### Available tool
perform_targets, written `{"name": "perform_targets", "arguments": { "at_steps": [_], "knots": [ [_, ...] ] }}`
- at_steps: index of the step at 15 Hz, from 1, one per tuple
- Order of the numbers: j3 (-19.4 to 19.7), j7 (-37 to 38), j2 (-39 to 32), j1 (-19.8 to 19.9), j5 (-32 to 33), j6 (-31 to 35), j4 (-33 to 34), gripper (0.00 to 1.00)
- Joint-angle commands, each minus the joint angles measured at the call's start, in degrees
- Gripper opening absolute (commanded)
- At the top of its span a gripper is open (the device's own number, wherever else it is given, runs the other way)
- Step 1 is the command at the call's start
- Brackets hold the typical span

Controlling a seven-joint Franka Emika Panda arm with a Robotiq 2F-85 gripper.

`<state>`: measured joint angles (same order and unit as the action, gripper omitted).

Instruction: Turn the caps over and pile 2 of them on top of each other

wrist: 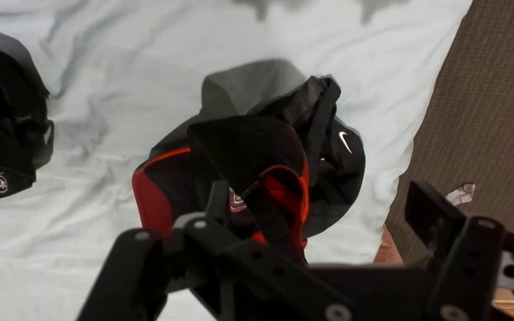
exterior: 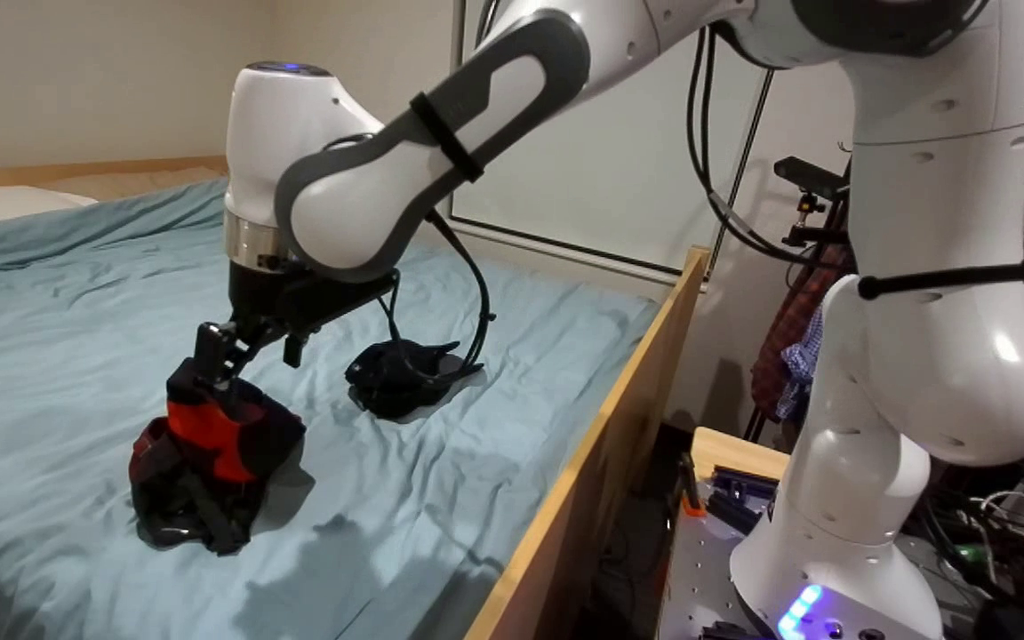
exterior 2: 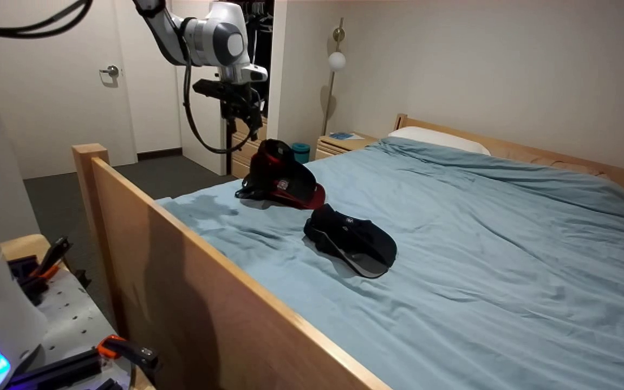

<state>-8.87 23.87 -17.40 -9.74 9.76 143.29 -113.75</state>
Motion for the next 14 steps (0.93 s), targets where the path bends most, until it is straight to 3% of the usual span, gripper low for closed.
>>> {"name": "perform_targets", "arguments": {
  "at_steps": [1,4,9,14],
  "knots": [
    [4.1,0.7,-5.8,-3.3,2.5,2.2,6.4,1.0],
    [5.2,-2.1,-9.4,-4.1,1.1,2.7,10.6,1.0],
    [3.3,-9.4,-14.0,-2.7,-3.8,1.8,16.2,1.0],
    [4.9,-9.3,-14.4,-2.8,-4.0,2.3,17.4,1.0]
  ]
}}
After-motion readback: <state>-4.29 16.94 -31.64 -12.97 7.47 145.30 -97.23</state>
